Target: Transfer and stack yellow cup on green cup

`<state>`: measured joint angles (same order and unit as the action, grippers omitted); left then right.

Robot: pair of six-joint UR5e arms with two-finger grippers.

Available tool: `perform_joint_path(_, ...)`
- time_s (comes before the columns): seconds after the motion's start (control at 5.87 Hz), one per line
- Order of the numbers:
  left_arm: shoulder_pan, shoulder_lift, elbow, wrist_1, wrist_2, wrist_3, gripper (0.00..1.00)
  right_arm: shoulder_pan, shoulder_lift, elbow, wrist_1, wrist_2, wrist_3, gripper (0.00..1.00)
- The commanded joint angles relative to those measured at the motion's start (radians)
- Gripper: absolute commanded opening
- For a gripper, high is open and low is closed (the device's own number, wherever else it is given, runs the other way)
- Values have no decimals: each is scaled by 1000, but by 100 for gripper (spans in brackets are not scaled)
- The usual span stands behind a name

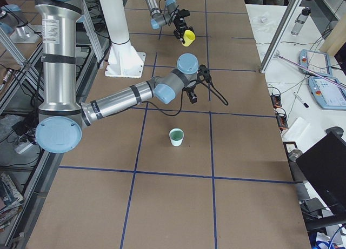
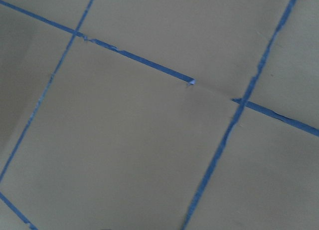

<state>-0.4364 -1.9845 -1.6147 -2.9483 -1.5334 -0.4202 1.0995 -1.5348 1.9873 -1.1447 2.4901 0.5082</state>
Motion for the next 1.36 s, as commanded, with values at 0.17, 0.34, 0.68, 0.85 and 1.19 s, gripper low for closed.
perform_joint_path(0.17,7,1,7,9,-14,142,4,-283,279,-7,-12,-136,425,100)
perform_joint_path(0.34,13,6,15,6,-14,144,5,-331,342,-10,-70,-175,481,100)
perform_joint_path(0.68,31,7,16,8,-11,143,5,-365,514,-63,-260,-210,533,100)
perform_joint_path(0.85,66,0,16,9,25,136,5,-381,572,-124,-262,-211,583,100)
perform_joint_path(1.19,90,-4,10,6,91,135,4,-434,599,-140,-265,-212,612,99)
